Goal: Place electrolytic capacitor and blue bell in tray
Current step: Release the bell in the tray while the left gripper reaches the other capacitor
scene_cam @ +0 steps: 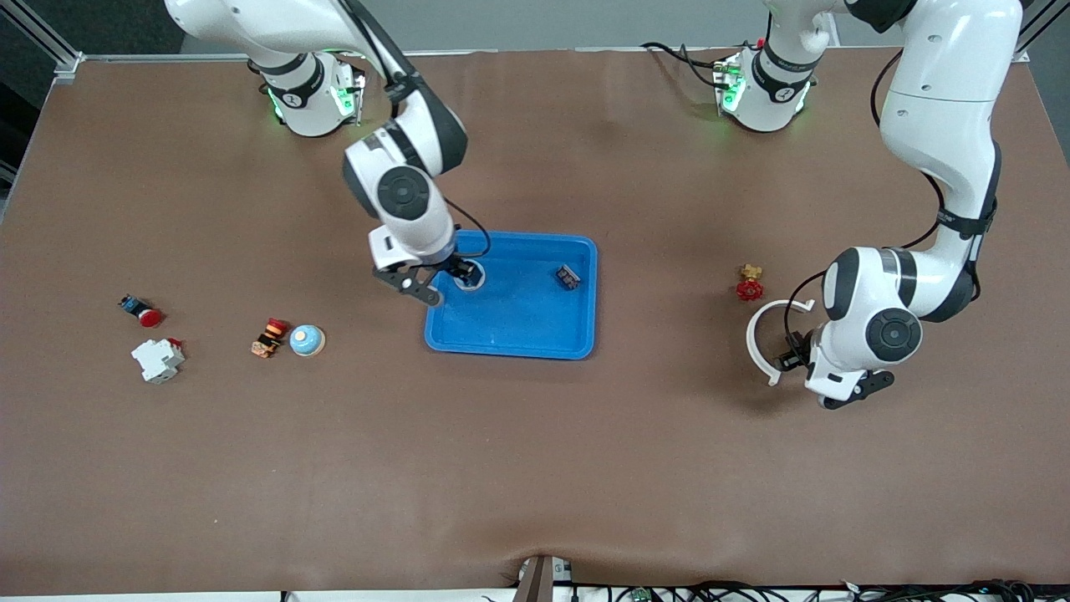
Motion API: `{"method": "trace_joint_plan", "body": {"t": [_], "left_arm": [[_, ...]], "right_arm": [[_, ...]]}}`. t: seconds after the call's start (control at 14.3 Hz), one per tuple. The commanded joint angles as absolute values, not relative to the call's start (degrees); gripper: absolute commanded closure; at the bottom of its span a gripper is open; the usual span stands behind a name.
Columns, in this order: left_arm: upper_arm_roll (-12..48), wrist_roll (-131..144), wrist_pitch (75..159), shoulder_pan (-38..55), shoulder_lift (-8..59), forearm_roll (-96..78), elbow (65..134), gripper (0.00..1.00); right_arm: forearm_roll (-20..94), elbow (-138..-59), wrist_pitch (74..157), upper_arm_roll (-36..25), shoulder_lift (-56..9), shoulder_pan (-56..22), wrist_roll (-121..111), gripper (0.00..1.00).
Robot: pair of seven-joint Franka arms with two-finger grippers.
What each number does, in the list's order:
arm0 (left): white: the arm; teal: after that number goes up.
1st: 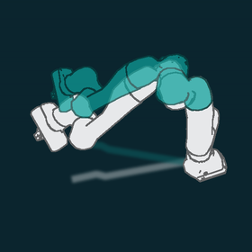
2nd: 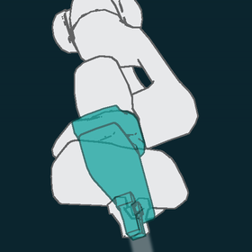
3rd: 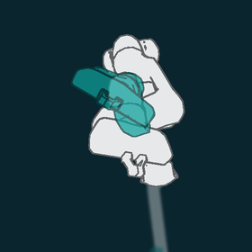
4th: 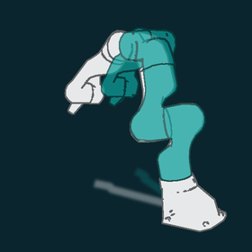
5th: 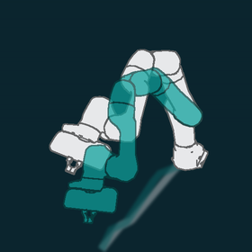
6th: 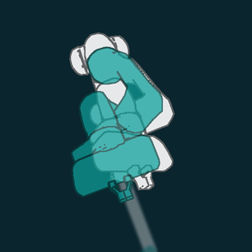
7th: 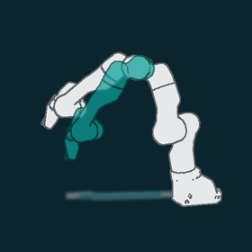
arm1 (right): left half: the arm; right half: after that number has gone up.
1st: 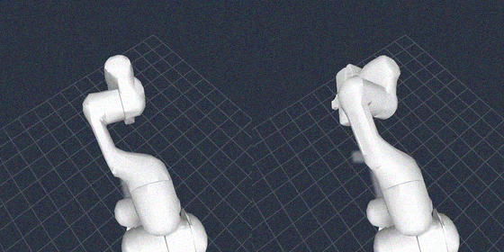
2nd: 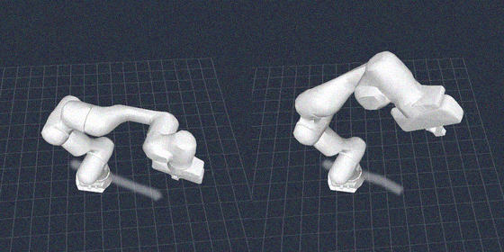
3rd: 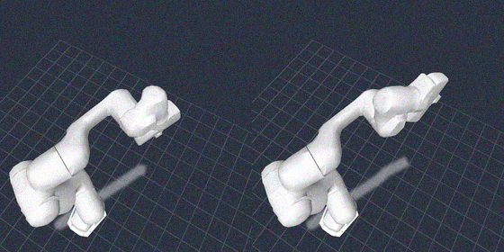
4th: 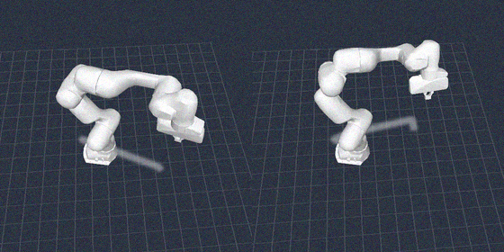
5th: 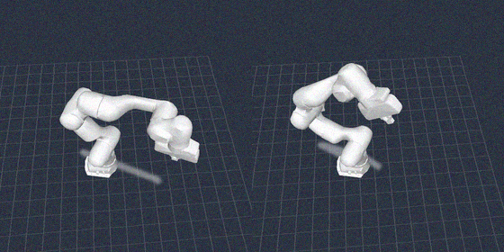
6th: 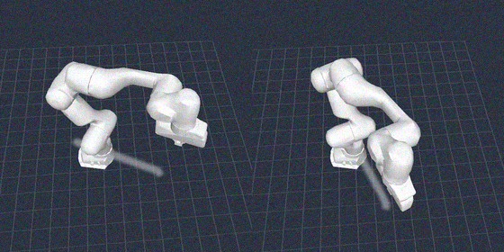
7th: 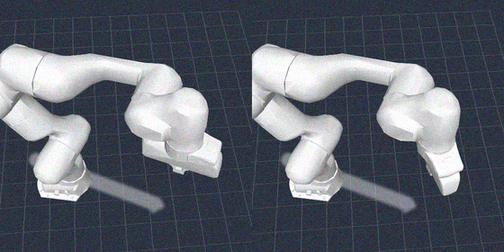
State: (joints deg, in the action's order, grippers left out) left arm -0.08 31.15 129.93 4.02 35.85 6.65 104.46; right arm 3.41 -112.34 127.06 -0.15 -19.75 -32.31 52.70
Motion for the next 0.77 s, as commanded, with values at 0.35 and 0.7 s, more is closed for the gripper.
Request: {"method": "trace_joint_plan", "body": {"t": [0.35, 0.7], "left_arm": [[0.4, 30.9, 130.1, 3.6, 34.5, 7.8, 105.6, 1.0], [2.0, 32.3, 126.6, 4.4, 30.2, 7.1, 104.9, 1.0]], "right_arm": [[-0.3, -118.5, 136.9, 0.5, -19.8, -15.6, 21.6, 0.0], [-0.4, -122.9, 146.5, 0.5, -20.7, -9.1, 10.2, 0.0]]}}
